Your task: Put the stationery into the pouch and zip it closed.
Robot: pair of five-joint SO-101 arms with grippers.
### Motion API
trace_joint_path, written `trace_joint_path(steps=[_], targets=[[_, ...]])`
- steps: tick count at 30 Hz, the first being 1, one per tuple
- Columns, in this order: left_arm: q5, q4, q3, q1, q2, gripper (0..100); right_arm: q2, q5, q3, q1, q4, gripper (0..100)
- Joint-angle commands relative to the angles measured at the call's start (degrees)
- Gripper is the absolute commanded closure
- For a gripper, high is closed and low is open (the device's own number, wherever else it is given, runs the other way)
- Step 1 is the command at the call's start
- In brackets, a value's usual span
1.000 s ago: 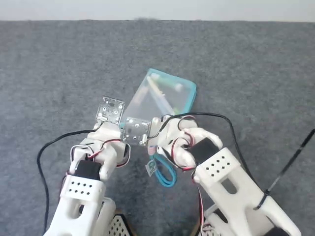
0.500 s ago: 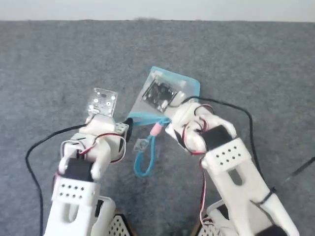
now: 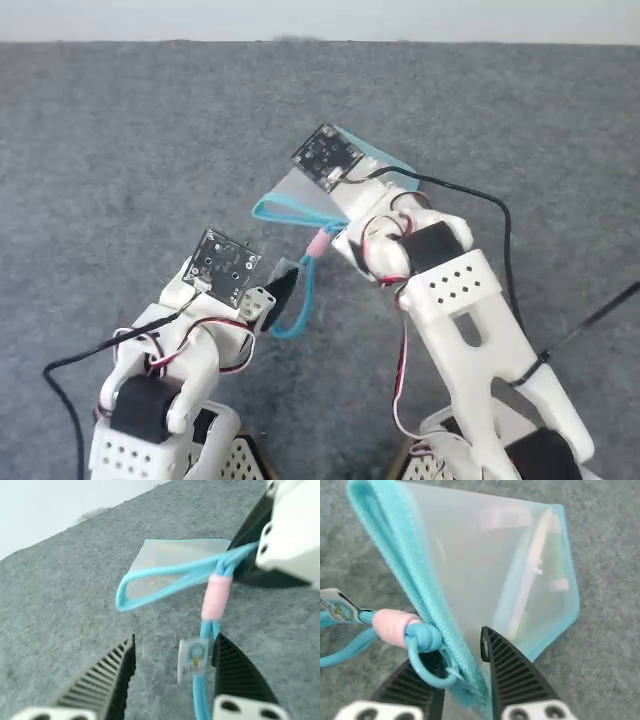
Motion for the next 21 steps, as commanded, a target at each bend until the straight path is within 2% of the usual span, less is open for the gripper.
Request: trace_joint_path(steps=[1, 7, 10, 16, 21], targets=[[-0.7, -0.7, -1.7, 0.8, 0.0, 76, -1.9, -1.8, -3.3, -3.7, 2.4, 99.2], [-0.8, -2.7, 0.8, 5.5, 0.2, 74, -7.3, -3.4, -3.2, -4.3, 5.5, 99.2], [-0.8, -5.6, 3.2, 4.9, 0.2, 74, -9.0, -3.5, -3.2, -4.8, 7.0, 99.1], [-0.5, -7.2, 4.0, 4.8, 0.3, 74, -9.5, -4.5, -2.7, -11.7, 9.2, 99.1], [-0.4, -7.9, 4.7, 4.6, 0.3, 75, -9.8, -4.7, -1.3, -12.3, 8.7, 99.1]])
